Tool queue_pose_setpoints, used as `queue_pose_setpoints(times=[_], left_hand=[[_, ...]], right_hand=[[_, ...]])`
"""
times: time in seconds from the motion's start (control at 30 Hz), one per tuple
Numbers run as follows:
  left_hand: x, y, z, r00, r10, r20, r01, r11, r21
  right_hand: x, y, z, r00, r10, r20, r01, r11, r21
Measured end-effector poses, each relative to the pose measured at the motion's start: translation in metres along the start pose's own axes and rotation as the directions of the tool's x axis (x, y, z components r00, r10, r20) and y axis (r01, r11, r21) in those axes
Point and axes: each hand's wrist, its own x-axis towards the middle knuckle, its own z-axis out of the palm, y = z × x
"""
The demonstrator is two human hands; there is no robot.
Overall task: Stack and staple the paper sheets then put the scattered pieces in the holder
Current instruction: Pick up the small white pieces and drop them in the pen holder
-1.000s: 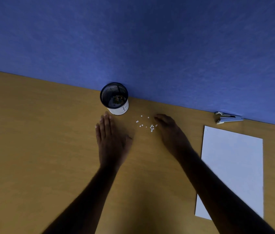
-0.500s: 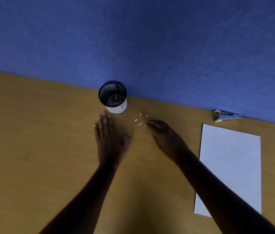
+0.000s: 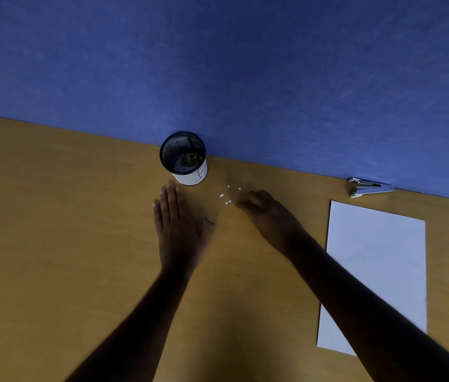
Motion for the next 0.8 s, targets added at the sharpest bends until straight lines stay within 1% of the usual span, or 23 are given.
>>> queue_pose_setpoints(times=[0.1,0.13,0.17,0.2,0.23,0.27,0.33,0.37,0.4,0.47,0.5,0.57,0.63,0.67,0.73,0.8], left_hand=[[0.001,0.000,0.000,1.000,-0.005,0.005,0.005,1.000,-0.003],[0.001,0.000,0.000,1.000,-0.006,0.005,0.006,1.000,-0.004],[0.001,0.000,0.000,1.000,-0.007,0.004,0.007,1.000,-0.003],[0.001,0.000,-0.001,1.000,-0.007,0.004,0.007,1.000,0.000],[0.001,0.000,-0.001,1.000,-0.006,0.001,0.006,1.000,0.002],[0.001,0.000,-0.001,1.000,-0.007,-0.001,0.007,1.000,0.002],[0.001,0.001,-0.001,1.000,-0.009,0.000,0.009,1.000,-0.009],[0.001,0.001,0.000,1.000,-0.010,0.002,0.010,1.000,-0.011],[0.001,0.000,0.000,1.000,-0.010,0.006,0.010,1.000,-0.010],[0.001,-0.001,0.001,1.000,-0.002,0.009,0.002,1.000,-0.009],[0.002,-0.001,0.001,1.000,0.000,0.008,0.000,1.000,-0.010],[0.001,-0.001,0.001,1.000,-0.001,0.007,0.001,1.000,-0.008],[0.001,-0.001,0.001,1.000,0.001,0.010,-0.001,1.000,-0.006],[0.001,-0.001,0.001,1.000,0.003,0.014,-0.003,1.000,0.001],[0.002,-0.002,0.001,1.000,0.003,0.020,-0.004,1.000,0.023],[0.002,-0.002,0.001,1.000,-0.001,0.027,0.000,1.000,0.028]], right_hand=[[0.004,0.005,0.002,1.000,-0.027,-0.007,0.027,0.999,-0.019],[0.006,0.007,0.004,1.000,-0.011,-0.025,0.011,1.000,-0.009],[0.008,0.007,0.005,0.998,0.042,-0.046,-0.040,0.998,0.046],[0.010,0.005,0.003,0.989,0.133,-0.062,-0.123,0.982,0.146],[0.012,0.004,0.000,0.969,0.237,-0.062,-0.213,0.939,0.270],[0.012,0.003,-0.003,0.939,0.340,-0.053,-0.292,0.868,0.401],[0.011,0.000,-0.009,0.853,0.522,-0.023,-0.404,0.687,0.604],[0.011,-0.002,-0.013,0.809,0.588,-0.005,-0.428,0.595,0.680],[0.012,-0.003,-0.015,0.771,0.637,0.012,-0.434,0.511,0.742],[0.015,-0.009,-0.022,0.712,0.701,0.034,-0.421,0.388,0.820],[0.019,-0.013,-0.026,0.692,0.720,0.042,-0.411,0.346,0.843],[0.029,-0.024,-0.035,0.682,0.730,0.041,-0.364,0.290,0.885],[0.044,-0.034,-0.045,0.705,0.709,0.017,-0.300,0.276,0.913],[0.053,-0.039,-0.050,0.725,0.689,-0.007,-0.267,0.290,0.919],[0.074,-0.048,-0.059,0.771,0.633,-0.074,-0.202,0.353,0.913],[0.098,-0.056,-0.068,0.814,0.561,-0.155,-0.146,0.454,0.879]])
